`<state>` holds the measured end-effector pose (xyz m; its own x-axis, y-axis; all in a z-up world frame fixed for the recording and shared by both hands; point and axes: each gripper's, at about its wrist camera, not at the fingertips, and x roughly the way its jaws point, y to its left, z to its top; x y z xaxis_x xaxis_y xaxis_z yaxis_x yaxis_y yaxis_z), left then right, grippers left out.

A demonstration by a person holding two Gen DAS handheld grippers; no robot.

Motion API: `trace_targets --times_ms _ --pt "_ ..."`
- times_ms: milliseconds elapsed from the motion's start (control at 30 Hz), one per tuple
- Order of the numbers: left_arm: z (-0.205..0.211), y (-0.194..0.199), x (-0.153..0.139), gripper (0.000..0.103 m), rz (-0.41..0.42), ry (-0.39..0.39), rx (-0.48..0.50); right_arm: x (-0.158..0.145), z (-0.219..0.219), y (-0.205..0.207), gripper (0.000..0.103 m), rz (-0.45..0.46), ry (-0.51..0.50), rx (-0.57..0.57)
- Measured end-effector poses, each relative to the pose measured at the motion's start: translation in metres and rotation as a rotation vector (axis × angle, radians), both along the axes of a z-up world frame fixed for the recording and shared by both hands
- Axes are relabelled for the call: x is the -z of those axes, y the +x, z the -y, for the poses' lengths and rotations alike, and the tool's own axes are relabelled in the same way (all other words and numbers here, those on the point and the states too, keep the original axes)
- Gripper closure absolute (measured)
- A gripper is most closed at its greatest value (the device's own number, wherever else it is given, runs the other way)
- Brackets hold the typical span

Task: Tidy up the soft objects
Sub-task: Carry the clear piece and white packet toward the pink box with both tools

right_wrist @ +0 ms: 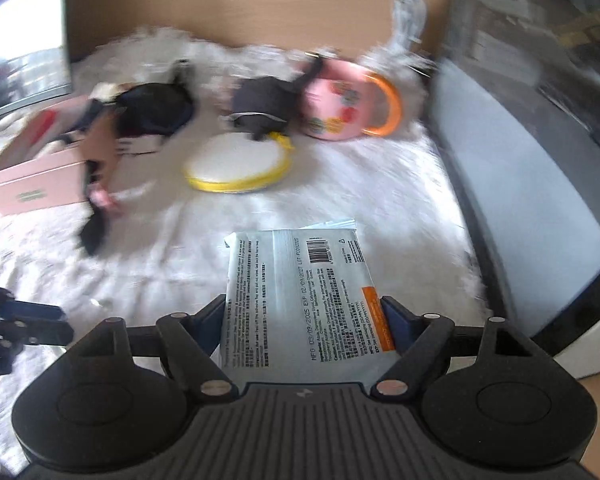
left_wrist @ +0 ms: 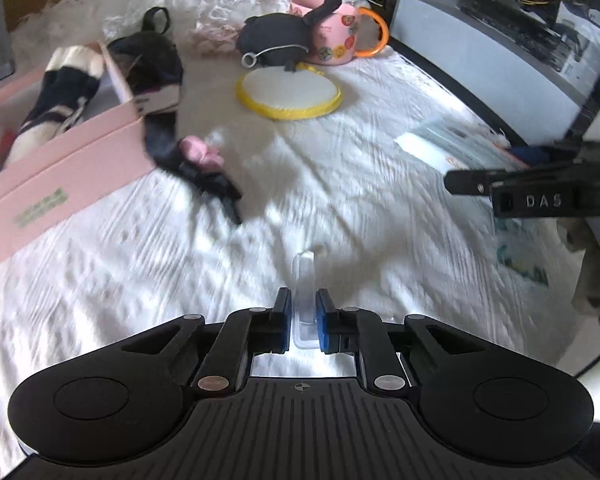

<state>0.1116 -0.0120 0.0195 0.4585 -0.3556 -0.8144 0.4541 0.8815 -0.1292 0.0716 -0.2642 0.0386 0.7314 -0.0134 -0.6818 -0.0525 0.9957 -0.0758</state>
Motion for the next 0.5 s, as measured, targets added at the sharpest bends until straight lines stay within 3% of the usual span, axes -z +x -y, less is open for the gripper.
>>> trace_targets --times_ms 200,500 --pt "-0.044 -0.025 -0.011 0.089 -0.003 -0.037 -0.067 -0.018 -0.051 -0.005 0.023 -0.031 0.023 -0.129" --pt "-0.123 -0.031 -0.042 0.089 0.095 -0.103 -0.226 -0.037 -0.136 -0.006 0.023 -0.04 0.004 -0.362"
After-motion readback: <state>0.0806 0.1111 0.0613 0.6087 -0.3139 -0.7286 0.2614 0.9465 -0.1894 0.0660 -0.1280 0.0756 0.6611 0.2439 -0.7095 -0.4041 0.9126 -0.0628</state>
